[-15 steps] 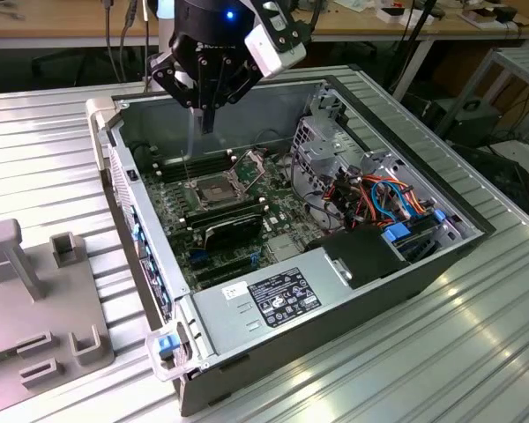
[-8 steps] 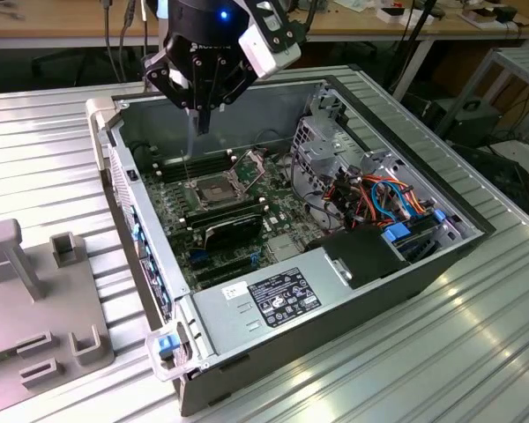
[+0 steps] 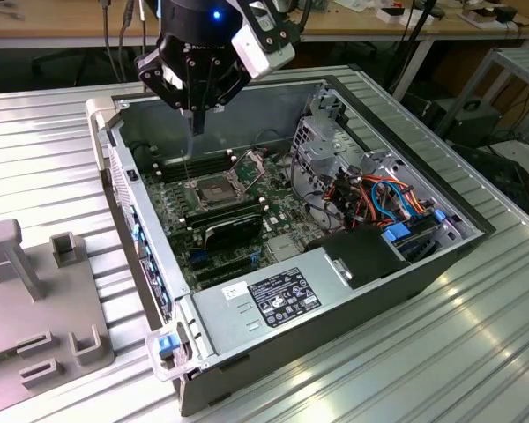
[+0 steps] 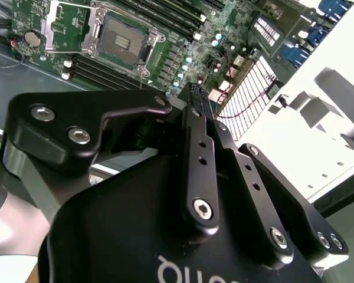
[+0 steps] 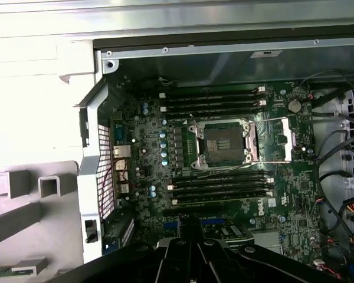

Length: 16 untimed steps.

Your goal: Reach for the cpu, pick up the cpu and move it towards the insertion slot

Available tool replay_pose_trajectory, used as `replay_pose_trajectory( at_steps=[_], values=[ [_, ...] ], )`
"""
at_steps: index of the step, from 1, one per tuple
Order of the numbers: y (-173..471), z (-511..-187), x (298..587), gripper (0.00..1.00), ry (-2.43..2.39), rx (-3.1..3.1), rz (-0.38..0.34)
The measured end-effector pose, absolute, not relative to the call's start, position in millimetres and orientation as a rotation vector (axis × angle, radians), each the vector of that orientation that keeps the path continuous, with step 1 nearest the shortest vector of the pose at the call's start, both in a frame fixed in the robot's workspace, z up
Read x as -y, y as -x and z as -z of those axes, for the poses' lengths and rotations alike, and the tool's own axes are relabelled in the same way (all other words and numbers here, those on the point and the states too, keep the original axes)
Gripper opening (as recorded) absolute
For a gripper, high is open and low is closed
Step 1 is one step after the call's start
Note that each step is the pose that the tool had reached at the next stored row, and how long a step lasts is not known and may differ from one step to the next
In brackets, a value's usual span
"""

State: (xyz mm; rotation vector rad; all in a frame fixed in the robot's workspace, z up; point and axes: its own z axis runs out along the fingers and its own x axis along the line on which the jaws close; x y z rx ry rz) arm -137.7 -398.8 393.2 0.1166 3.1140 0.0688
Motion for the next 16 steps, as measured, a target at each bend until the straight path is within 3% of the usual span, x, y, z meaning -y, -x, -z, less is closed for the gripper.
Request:
replay_pose_trajectory(
  at_steps=[16],
  values=[
    [145.6,-392.8,398.9,0.11,-0.117,-3.117,-0.069]
  ],
)
